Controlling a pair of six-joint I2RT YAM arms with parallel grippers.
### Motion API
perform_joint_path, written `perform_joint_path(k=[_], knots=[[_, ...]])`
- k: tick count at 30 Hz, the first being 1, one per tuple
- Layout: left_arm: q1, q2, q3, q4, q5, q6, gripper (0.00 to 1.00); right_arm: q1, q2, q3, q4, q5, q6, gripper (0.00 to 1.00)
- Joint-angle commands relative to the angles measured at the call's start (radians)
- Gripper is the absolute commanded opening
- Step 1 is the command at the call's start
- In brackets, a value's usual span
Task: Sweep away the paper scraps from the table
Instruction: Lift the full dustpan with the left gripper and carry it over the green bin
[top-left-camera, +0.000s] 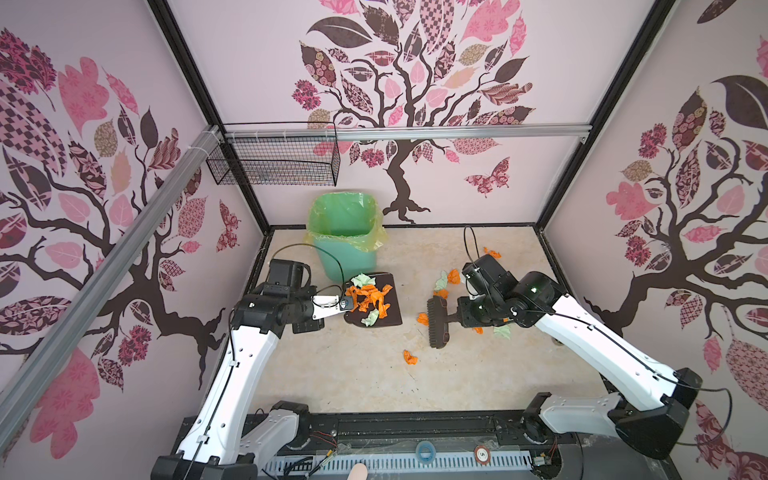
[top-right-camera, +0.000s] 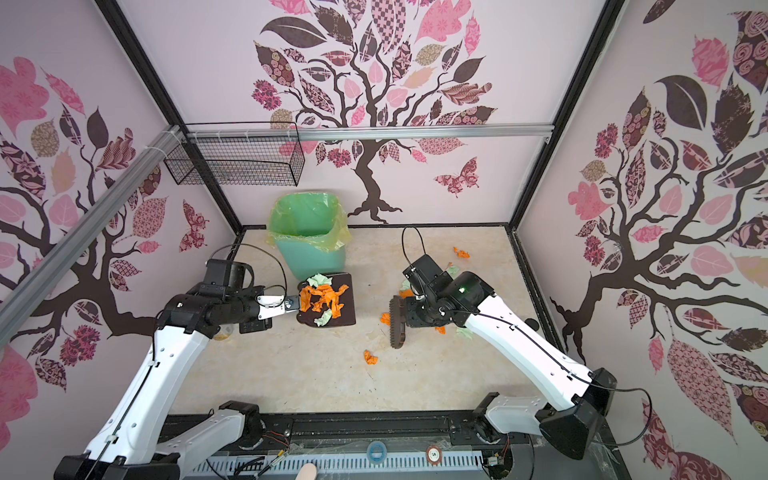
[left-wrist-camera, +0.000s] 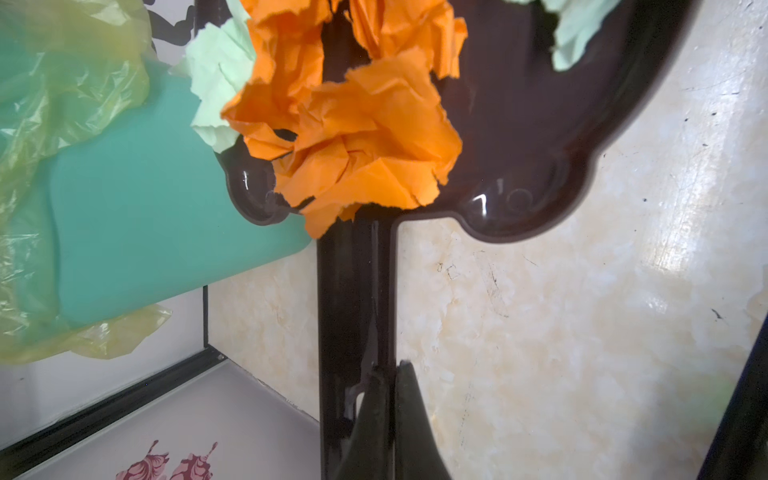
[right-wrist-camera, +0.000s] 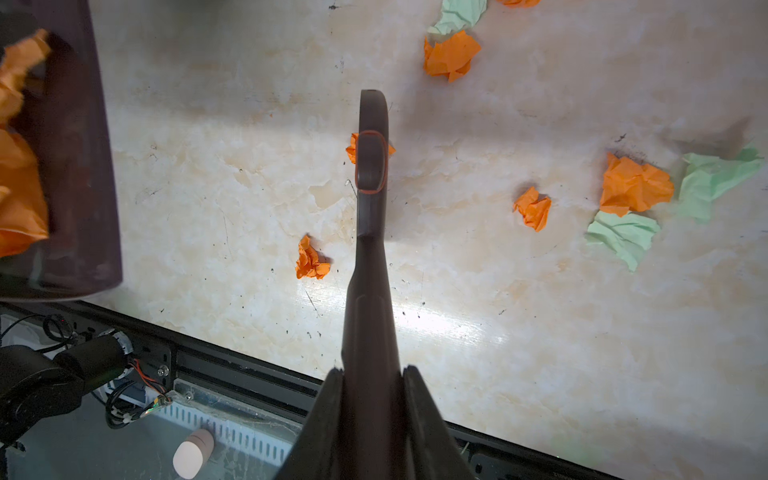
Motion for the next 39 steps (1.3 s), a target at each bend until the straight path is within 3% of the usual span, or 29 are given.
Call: perform_joint_path(k=[1, 25, 34, 39], knots=[[0.033, 0.050, 0.120, -0.068, 0.054, 0.028, 0.00, -0.009, -0.048, -0.007, 0.024, -0.009, -0.017, 0.00], [0.097, 0.469, 0.751, -0.216, 0.049, 0.072, 0.00, -0.020, -0.092, -0.139, 0.078, -0.051, -0.039, 0.00], [0.204, 0.716, 1.128, -0.354, 0.086, 0.082, 0.00, -0.022, -0.101, -0.173, 0.095, -0.069, -0.050, 0.00], [0.220, 0.816, 1.222, -0.348, 0.029, 0.118, 0.00, -0.022, -0.109, -0.197, 0.112, -0.083, -0.046, 0.00]])
